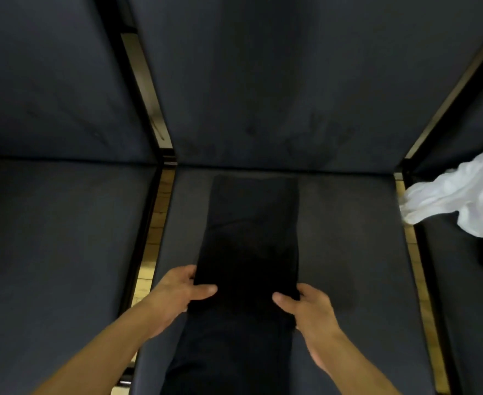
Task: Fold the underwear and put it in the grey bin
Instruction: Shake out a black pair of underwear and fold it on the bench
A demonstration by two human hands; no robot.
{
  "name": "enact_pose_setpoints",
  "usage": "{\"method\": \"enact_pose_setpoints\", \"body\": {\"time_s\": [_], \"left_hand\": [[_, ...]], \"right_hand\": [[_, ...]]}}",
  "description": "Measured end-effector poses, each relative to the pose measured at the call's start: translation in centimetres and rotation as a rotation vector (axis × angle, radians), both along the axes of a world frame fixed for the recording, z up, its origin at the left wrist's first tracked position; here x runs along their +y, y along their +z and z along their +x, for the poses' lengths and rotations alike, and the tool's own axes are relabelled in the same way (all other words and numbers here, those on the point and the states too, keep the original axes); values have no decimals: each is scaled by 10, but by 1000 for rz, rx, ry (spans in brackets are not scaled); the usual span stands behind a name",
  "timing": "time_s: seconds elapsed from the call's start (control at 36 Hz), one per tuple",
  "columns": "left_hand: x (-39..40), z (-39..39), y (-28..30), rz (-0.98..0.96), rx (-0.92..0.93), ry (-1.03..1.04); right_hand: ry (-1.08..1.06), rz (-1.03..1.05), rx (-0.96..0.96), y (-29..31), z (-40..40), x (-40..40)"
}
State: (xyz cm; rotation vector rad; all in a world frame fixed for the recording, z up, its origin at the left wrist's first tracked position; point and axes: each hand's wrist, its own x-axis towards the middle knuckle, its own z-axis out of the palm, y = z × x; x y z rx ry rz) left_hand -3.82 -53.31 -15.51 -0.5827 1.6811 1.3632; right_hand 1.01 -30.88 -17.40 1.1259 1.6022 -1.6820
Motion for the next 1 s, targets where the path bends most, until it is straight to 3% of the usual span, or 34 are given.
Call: {"method": "enact_pose_setpoints", "body": {"time_s": [0.17,0.28,0.47,0.58,0.69,0.83,1.0], "left_hand": [[3,5,44,56,90,127],[5,13,117,145,208,168],[38,56,347,343,492,214],[64,88,486,241,693,213],[74,105,586,190,845,204],[85,119,635,147,890,122],[81,95,604,113,829,133]], "right_hand": [[-10,-130,125,42,0,20],[43,-250,264,117,5,40],[43,-195,660,347,33,79],[135,-43,881,485,65,95],[181,8,948,583,84,111],[280,-12,909,638,94,117],[219,10,811,612,65,116]]}}
